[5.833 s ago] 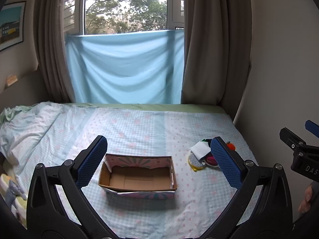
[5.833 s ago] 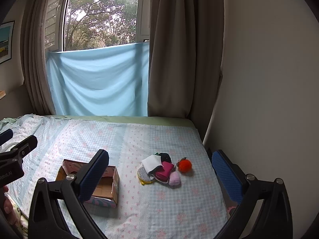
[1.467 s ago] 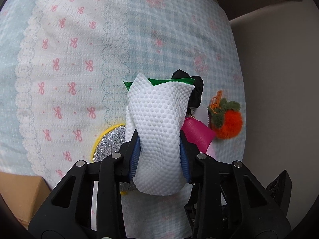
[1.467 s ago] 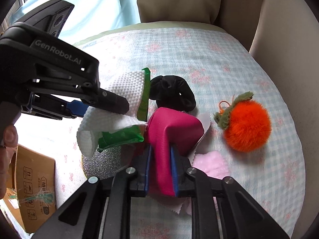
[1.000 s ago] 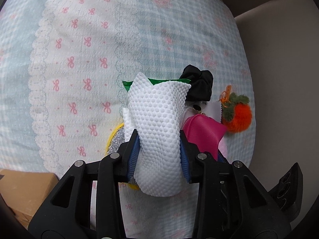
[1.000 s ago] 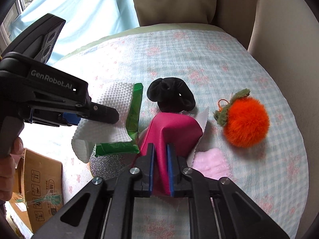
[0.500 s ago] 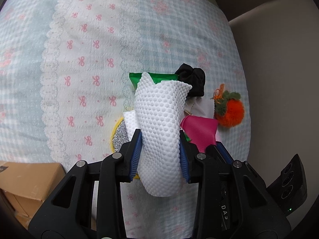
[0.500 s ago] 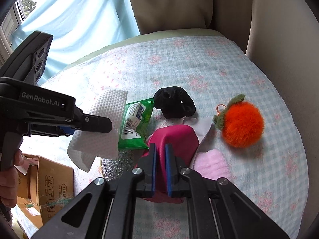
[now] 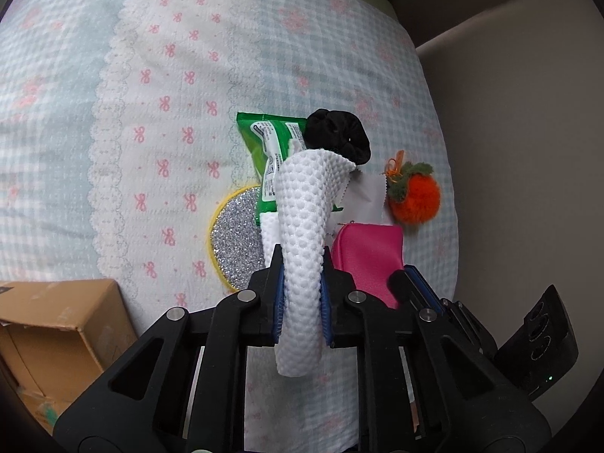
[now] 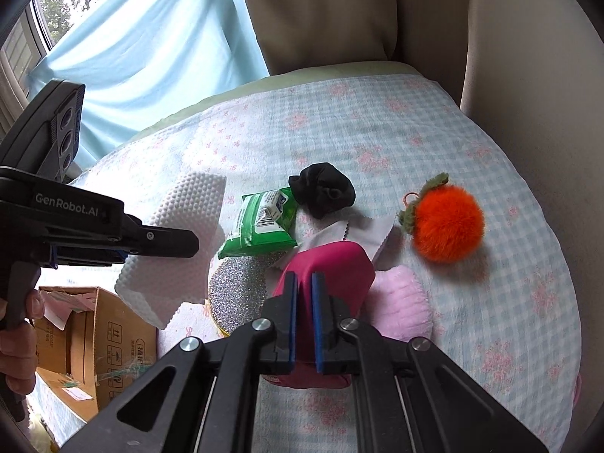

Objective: Organize soft objects
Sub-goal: 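Carry both items to the box and open both grippers inside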

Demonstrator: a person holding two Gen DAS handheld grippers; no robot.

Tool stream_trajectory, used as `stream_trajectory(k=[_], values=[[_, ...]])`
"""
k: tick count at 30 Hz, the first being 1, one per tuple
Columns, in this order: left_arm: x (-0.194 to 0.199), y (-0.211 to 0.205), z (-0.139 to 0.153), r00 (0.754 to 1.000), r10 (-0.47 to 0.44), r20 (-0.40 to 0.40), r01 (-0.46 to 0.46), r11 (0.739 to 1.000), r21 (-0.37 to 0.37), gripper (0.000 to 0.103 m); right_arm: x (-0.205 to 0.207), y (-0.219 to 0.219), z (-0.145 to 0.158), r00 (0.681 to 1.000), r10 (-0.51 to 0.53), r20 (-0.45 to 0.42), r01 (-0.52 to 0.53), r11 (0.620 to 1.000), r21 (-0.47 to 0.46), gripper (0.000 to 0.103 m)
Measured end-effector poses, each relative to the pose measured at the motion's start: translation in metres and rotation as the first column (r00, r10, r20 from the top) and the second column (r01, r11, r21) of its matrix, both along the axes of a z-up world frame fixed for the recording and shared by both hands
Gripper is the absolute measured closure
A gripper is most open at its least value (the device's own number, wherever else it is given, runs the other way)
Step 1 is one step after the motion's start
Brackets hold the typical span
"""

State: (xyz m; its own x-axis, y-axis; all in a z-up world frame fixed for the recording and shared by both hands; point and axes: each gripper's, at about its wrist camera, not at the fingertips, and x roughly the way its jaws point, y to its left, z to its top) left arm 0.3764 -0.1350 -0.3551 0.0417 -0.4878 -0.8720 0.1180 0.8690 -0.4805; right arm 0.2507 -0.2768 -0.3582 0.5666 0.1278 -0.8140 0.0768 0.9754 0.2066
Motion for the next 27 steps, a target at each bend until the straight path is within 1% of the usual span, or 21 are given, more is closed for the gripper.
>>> stream_trajectory(k=[4, 7, 9, 13, 17, 21, 24, 27], values=[[-0.011, 0.011, 0.012, 1.0, 0.015, 0.009, -0.014, 1.0, -0.012, 0.094, -0.008, 0.006, 0.021, 1.0, 0.019, 0.022, -0.019, 1.0, -0.015, 0.097], [-0.018, 0.021, 0.028, 0.999, 0.039, 0.019, -0.038, 0.999, -0.034, 0.094, -0.015, 0.015, 0.047, 0.998, 0.042, 0.045, -0.041, 0.999, -0.026, 0.097], [-0.025, 0.03, 0.043, 0.998, 0.057, 0.033, -0.055, 0.997, -0.054, 0.094, -0.021, 0.024, 0.068, 0.996, 0.065, 0.066, -0.062, 0.997, -0.04, 0.097], [-0.045, 0.058, 0.083, 0.993, 0.084, 0.082, -0.078, 0.994, -0.073, 0.094, -0.032, 0.05, 0.114, 0.987, 0.12, 0.108, -0.115, 0.992, -0.056, 0.097], [-0.07, 0.101, 0.121, 0.985, 0.124, 0.122, -0.114, 0.99, -0.082, 0.094, -0.044, 0.087, 0.154, 0.974, 0.18, 0.138, -0.173, 0.983, -0.06, 0.097], [-0.096, 0.159, 0.15, 0.973, 0.181, 0.143, -0.171, 0.982, -0.079, 0.094, -0.057, 0.135, 0.182, 0.959, 0.24, 0.151, -0.237, 0.971, -0.044, 0.097], [-0.115, 0.206, 0.16, 0.966, 0.209, 0.151, -0.203, 0.978, -0.053, 0.094, -0.065, 0.174, 0.187, 0.949, 0.277, 0.147, -0.279, 0.96, -0.013, 0.097], [-0.13, 0.249, 0.158, 0.964, 0.223, 0.146, -0.223, 0.975, -0.017, 0.094, -0.07, 0.211, 0.184, 0.944, 0.299, 0.137, -0.304, 0.952, 0.018, 0.097]])
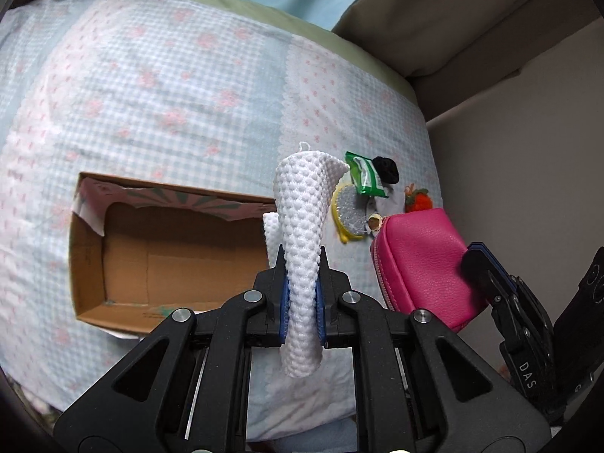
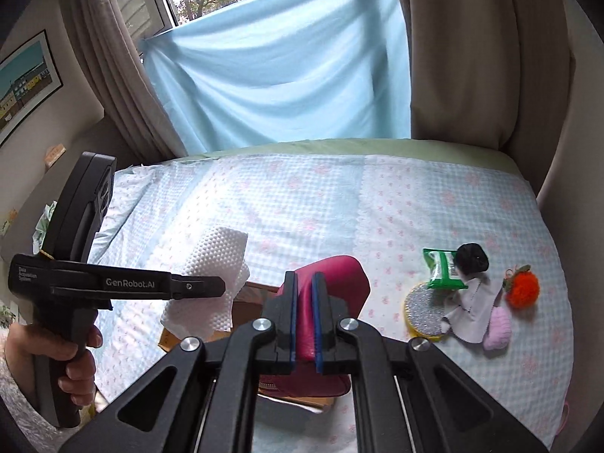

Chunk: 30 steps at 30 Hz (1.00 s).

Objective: Organize soft objects
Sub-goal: 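Carry both items to the box and open both grippers inside, then lift both grippers out of the box and return to the pile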

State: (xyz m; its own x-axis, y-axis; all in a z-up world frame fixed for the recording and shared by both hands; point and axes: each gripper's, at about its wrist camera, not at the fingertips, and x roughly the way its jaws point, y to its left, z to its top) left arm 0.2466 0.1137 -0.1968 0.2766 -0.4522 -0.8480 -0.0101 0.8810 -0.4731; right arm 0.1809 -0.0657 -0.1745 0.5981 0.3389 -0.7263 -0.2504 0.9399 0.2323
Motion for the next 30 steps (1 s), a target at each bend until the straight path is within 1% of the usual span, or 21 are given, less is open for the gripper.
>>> stream_trajectory(k=[3, 6, 8, 9, 10, 11, 12, 13, 14, 16, 18, 20, 21, 22, 24, 29, 30], values=[[-0.01, 0.037, -0.006, 1.0, 0.005, -0.015, -0.005, 0.999, 0.039, 0.094, -0.002, 0.031, -0.008, 1.0, 0.008, -0.019, -0.007, 0.999, 0.041, 0.1], [-0.017, 0.067, -0.019, 0.999, 0.007, -0.043, -0.004, 0.998, 0.067, 0.094, 0.002, 0.061, -0.025, 0.999, 0.011, -0.043, -0.01, 1.0, 0.029, 0.1], [-0.017, 0.081, -0.039, 0.997, -0.001, -0.077, 0.009, 0.995, 0.101, 0.094, 0.006, 0.075, -0.04, 0.998, 0.004, -0.06, -0.003, 1.0, 0.013, 0.1], [-0.017, 0.085, -0.052, 0.995, -0.014, -0.096, 0.027, 0.991, 0.13, 0.094, 0.006, 0.081, -0.048, 0.998, 0.002, -0.061, -0.002, 1.0, -0.002, 0.1], [-0.015, 0.084, -0.064, 0.993, -0.046, -0.111, 0.065, 0.983, 0.17, 0.091, 0.005, 0.087, -0.055, 0.998, -0.009, -0.062, 0.007, 1.0, -0.026, 0.1], [-0.015, 0.081, -0.077, 0.989, -0.078, -0.122, 0.104, 0.968, 0.228, 0.072, 0.006, 0.091, -0.062, 0.997, -0.021, -0.076, 0.017, 0.999, -0.043, 0.1], [-0.014, 0.079, -0.088, 0.987, -0.1, -0.128, 0.133, 0.952, 0.276, 0.016, 0.007, 0.093, -0.072, 0.994, -0.035, -0.102, 0.029, 0.998, -0.059, 0.1], [-0.014, 0.078, -0.096, 0.984, -0.123, -0.13, 0.156, 0.944, 0.292, 0.003, 0.008, 0.096, -0.083, 0.989, -0.05, -0.136, 0.038, 0.996, -0.084, 0.1], [-0.014, 0.078, -0.104, 0.981, -0.138, -0.137, 0.172, 0.945, 0.278, 0.0, 0.009, 0.098, -0.093, 0.984, -0.061, -0.168, 0.043, 0.993, -0.108, 0.1], [-0.014, 0.081, -0.116, 0.978, -0.15, -0.144, 0.181, 0.957, 0.228, 0.0, 0.009, 0.098, -0.112, 0.972, -0.067, -0.223, 0.043, 0.993, -0.111, 0.099], [-0.016, 0.081, -0.126, 0.976, -0.153, -0.155, 0.188, 0.952, 0.241, 0.0, 0.006, 0.094, -0.122, 0.965, -0.082, -0.251, 0.064, 0.995, -0.078, 0.097], [-0.016, 0.081, -0.133, 0.973, -0.163, -0.163, 0.199, 0.951, 0.236, 0.0, 0.002, 0.089, -0.126, 0.961, -0.107, -0.255, 0.092, 0.993, -0.069, 0.088], [-0.018, 0.08, -0.136, 0.972, -0.168, -0.165, 0.204, 0.951, 0.234, 0.0, 0.001, 0.087, -0.127, 0.96, -0.116, -0.254, 0.102, 0.992, -0.068, 0.072], [-0.02, 0.08, -0.139, 0.971, -0.174, -0.166, 0.21, 0.949, 0.236, 0.0, 0.001, 0.085, -0.128, 0.959, -0.122, -0.257, 0.109, 0.992, -0.061, 0.047], [-0.025, 0.079, -0.14, 0.968, -0.184, -0.168, 0.222, 0.944, 0.243, 0.0, 0.0, 0.085, -0.126, 0.956, -0.124, -0.267, 0.117, 0.992, -0.042, 0.025], [-0.028, 0.079, -0.141, 0.97, -0.181, -0.162, 0.217, 0.946, 0.243, 0.0, 0.0, 0.088, -0.127, 0.955, -0.132, -0.267, 0.122, 0.991, -0.055, 0.025], [-0.029, 0.081, -0.14, 0.971, -0.18, -0.16, 0.216, 0.945, 0.246, 0.0, 0.0, 0.089, -0.127, 0.954, -0.132, -0.268, 0.122, 0.991, -0.053, 0.021]])
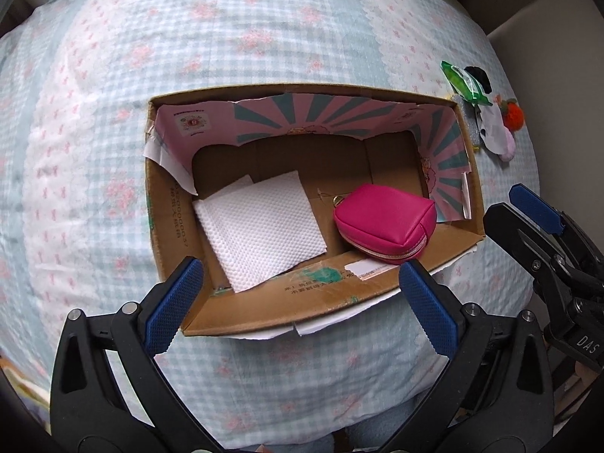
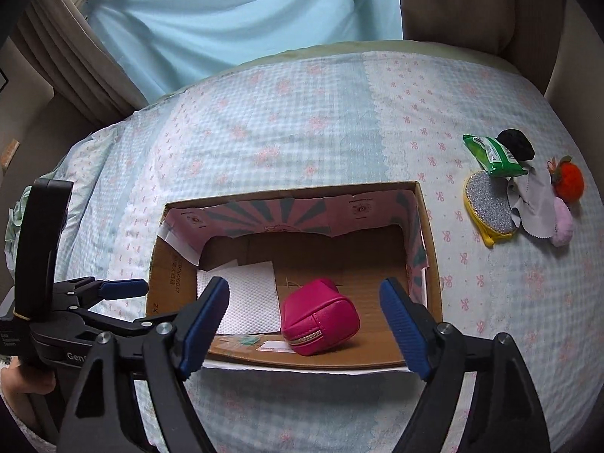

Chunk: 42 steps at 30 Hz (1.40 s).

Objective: Organize soft objects
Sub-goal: 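Lift both grippers out of the box and return to the pile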

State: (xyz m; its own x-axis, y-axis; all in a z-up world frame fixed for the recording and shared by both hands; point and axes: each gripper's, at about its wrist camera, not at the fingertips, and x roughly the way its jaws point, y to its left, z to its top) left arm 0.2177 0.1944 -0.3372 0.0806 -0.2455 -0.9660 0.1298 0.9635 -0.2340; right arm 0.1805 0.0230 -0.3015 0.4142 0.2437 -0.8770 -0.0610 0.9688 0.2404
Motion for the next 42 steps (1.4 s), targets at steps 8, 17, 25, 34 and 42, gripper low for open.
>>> stream_trajectory(k=[8, 17, 25, 34, 42], values=[[-0.009, 0.002, 0.004, 0.999, 0.013, 0.03, -0.013, 1.0, 0.011, 0.0, -0.011, 0.004, 0.011, 1.0, 0.015, 0.022, -0.015, 1.0, 0.018, 0.007], [-0.044, 0.013, 0.085, 0.992, 0.057, 0.116, -0.06, 0.998, 0.023, 0.0, -0.044, -0.007, 0.07, 0.997, 0.039, 0.065, -0.039, 0.999, -0.011, 0.007], [-0.085, -0.013, 0.181, 0.956, 0.09, 0.28, -0.1, 0.995, 0.021, 0.0, -0.092, -0.068, 0.161, 0.982, -0.032, 0.186, 0.05, 0.994, -0.093, 0.007], [-0.116, -0.086, 0.23, 0.914, 0.118, 0.389, -0.108, 0.993, -0.047, 0.0, -0.125, -0.154, 0.202, 0.958, -0.096, 0.271, 0.139, 0.98, -0.143, 0.007], [-0.103, -0.154, 0.235, 0.907, 0.111, 0.406, -0.082, 0.993, -0.088, 0.0, -0.122, -0.217, 0.196, 0.958, -0.074, 0.277, 0.121, 0.981, -0.154, 0.007]])
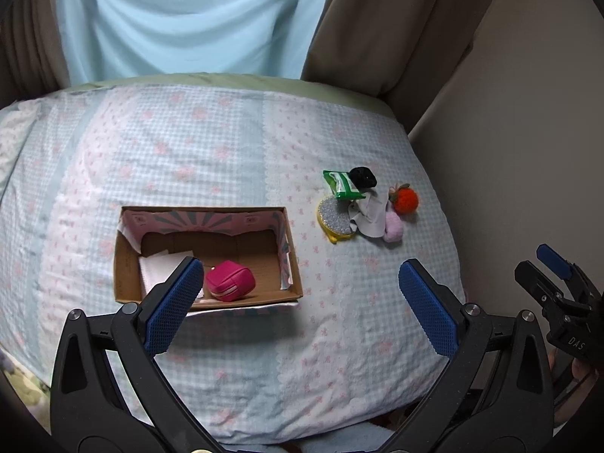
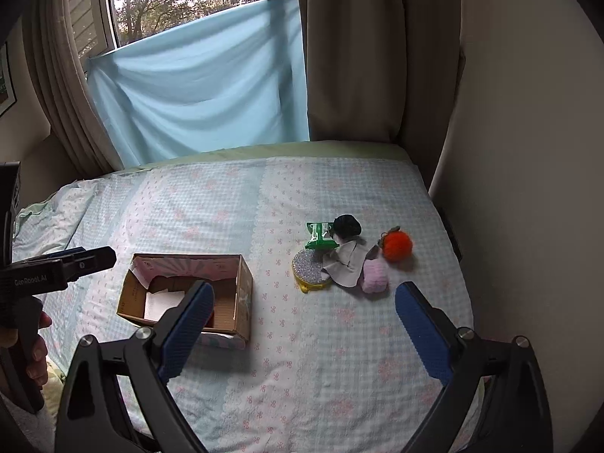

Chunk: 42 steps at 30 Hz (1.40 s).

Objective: Organize soft objects
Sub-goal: 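Lift both grippers out of the box and return to the pile, then grasp the green wipe pack with left gripper while right grasps grey cloth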

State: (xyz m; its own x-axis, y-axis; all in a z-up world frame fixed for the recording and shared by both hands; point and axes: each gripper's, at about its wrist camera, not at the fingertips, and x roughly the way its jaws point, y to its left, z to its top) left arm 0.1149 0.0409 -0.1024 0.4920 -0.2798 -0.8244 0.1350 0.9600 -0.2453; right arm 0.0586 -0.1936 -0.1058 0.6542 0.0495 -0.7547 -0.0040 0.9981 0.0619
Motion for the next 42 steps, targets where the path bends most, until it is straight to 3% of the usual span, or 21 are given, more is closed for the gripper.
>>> stream_trajectory(k=[10, 20, 26, 32, 37, 42], values=[[0.059, -0.07, -0.038, 0.998, 0.032, -0.059, -0.036, 0.998, -0.057, 0.0, 0.058, -0.065, -0.034, 0.993, 0.101, -0.061, -0.102, 0.995, -0.008, 0.007], [0.158, -0.126, -0.115, 0.984, 0.047, -0.172, -0.053, 0.998, -0.034, 0.0, 0.153, -0.091, -0.126, 0.936, 0.302, -0.181, -0.313, 0.949, -0.033, 0.007], [0.236, -0.164, -0.19, 0.964, 0.012, -0.265, -0.014, 1.0, -0.007, 0.0, 0.208, -0.095, -0.216, 0.864, 0.427, -0.267, -0.447, 0.895, -0.014, 0.007], [0.303, -0.2, -0.275, 0.928, -0.044, -0.371, 0.036, 0.999, -0.029, 0.0, 0.248, -0.086, -0.294, 0.767, 0.543, -0.341, -0.584, 0.812, -0.019, 0.007], [0.328, -0.216, -0.321, 0.905, -0.07, -0.42, 0.065, 0.998, -0.025, 0.002, 0.267, -0.078, -0.332, 0.679, 0.616, -0.399, -0.675, 0.738, -0.008, 0.007], [0.337, -0.225, -0.348, 0.892, -0.087, -0.444, 0.09, 0.996, -0.014, 0.02, 0.275, -0.07, -0.357, 0.605, 0.652, -0.457, -0.748, 0.662, -0.045, 0.007]])
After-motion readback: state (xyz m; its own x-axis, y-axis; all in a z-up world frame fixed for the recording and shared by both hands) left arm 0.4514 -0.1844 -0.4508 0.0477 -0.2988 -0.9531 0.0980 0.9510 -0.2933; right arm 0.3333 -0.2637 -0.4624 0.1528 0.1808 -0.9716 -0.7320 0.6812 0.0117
